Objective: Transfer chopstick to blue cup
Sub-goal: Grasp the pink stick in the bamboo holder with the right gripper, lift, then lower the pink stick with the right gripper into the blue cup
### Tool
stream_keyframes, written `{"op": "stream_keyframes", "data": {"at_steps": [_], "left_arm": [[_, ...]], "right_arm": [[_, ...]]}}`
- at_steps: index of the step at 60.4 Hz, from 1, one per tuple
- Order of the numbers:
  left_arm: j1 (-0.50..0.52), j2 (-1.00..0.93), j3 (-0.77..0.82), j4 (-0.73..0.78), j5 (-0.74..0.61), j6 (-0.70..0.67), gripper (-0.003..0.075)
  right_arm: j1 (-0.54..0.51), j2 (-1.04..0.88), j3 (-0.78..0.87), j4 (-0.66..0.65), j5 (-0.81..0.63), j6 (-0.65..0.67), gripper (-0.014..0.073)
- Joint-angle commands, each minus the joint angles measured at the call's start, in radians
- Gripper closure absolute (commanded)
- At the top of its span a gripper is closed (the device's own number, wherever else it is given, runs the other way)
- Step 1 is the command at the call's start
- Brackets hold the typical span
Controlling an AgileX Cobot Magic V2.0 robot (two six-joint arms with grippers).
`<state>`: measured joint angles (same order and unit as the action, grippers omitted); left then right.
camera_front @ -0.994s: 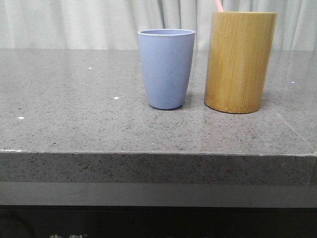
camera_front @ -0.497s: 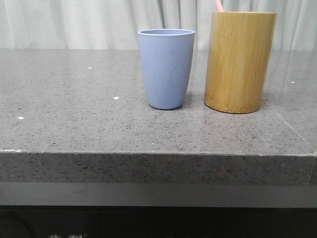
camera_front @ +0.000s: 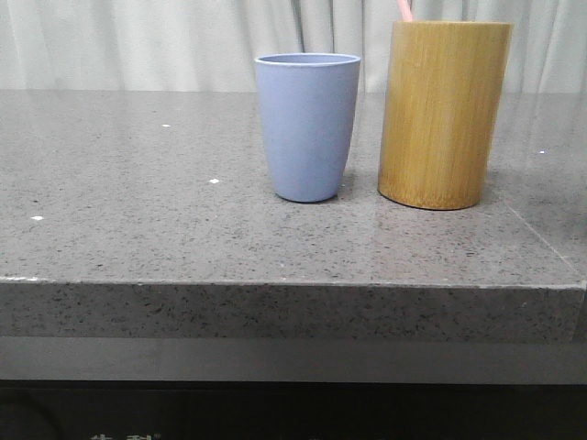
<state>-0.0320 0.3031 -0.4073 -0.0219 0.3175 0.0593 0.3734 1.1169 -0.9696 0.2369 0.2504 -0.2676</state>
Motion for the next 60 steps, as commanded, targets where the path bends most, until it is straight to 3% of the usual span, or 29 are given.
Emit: {"op": "stream_keyframes", "data": {"at_steps": [1, 20, 26, 35, 44, 52, 60], "left_arm": [[0.0, 0.007, -0.029, -0.008, -0.082, -0.001, 0.0739], [0.0, 0.007, -0.029, -0.008, -0.082, -0.001, 0.0739], [0.0, 0.007, -0.029, -0.008, -0.082, -0.001, 0.0739], [0.0, 0.007, -0.029, -0.008, -0.082, -0.001, 0.0739], [0.0, 0.007, -0.029, -0.008, -0.082, -0.001, 0.0739], [0.0, 0.007, -0.029, -0.008, -0.082, -0.001, 0.0739], [0.0, 0.007, -0.029, -0.008, -0.082, -0.001, 0.0739]], "right_arm": [[0.044, 0.066, -0.107, 0.006, -0.1, -0.016, -0.003], [0.07, 0.312, -0.286, -0.015, -0.114, -0.02, -0.0017], [0.07, 0.329, -0.286, -0.023, -0.14, -0.02, 0.0083], [0.07, 0.329, -0.286, -0.023, -0.14, -0.02, 0.0364], [0.07, 0.329, -0.286, -0.023, -0.14, -0.02, 0.0548], [0.07, 0.327, -0.286, -0.031, -0.141, -0.02, 0.0634], [0.07, 0.31, -0.286, -0.047, -0.142, -0.02, 0.0661]]}}
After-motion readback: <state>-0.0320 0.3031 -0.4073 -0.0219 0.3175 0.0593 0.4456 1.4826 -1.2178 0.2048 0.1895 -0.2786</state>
